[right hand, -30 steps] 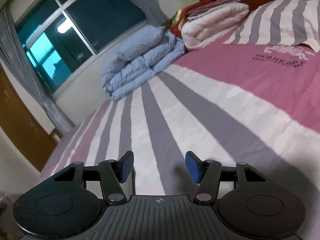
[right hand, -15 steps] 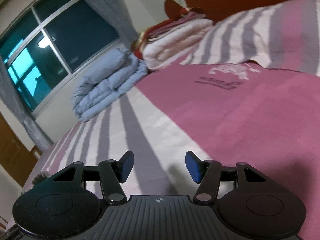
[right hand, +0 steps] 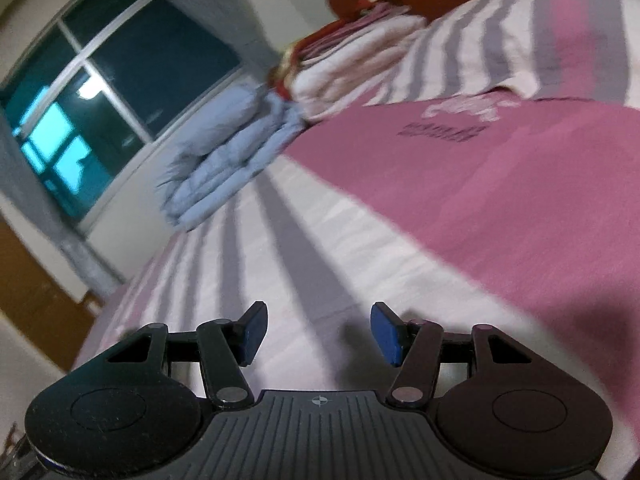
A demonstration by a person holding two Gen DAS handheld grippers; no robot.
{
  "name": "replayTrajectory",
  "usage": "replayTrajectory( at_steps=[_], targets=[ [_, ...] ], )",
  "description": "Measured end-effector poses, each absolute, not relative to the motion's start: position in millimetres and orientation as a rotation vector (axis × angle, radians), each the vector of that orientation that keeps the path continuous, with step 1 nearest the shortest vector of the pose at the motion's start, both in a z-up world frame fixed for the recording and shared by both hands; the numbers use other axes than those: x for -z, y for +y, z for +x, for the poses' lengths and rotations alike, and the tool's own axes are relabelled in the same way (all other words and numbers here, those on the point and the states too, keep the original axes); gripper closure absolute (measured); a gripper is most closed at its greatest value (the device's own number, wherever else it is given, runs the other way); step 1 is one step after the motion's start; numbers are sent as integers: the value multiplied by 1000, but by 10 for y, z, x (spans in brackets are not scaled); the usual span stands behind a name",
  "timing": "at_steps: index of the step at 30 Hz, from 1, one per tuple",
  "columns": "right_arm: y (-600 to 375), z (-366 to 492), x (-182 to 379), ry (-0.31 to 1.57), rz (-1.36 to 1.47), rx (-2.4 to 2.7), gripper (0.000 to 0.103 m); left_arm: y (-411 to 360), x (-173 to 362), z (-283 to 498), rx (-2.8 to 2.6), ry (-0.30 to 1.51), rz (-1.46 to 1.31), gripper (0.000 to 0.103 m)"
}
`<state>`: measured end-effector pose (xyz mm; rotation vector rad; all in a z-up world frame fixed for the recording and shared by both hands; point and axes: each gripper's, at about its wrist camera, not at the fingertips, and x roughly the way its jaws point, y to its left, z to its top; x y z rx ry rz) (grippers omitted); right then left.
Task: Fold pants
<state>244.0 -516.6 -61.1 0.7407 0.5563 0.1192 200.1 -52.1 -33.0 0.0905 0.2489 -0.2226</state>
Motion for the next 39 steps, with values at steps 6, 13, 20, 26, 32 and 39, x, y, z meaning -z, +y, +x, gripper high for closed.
replayTrajectory(
  at_steps=[6,13,20,26,32,39],
  targets=[
    [-4475,2560,552,621,838,-313,31,731,284,1816,-16,328,67,7],
    [-3790,2558,477,610,842,-391,18,1345,486,1568,-157,347,-68,7],
    [-3420,2642,490,685,827,-457,41,1579,500,1515,-170,352,-142,7],
    [-3202,2895,515,754,784,-447,87,1651,525,1535,-179,357,-168,7],
    [-3557,2791,498,594,883,-448,86,1680,559,1545,-198,366,-193,7],
    [-3825,2637,673,636,933,-402,38,1625,580,1591,-199,384,-181,7]
  ],
)
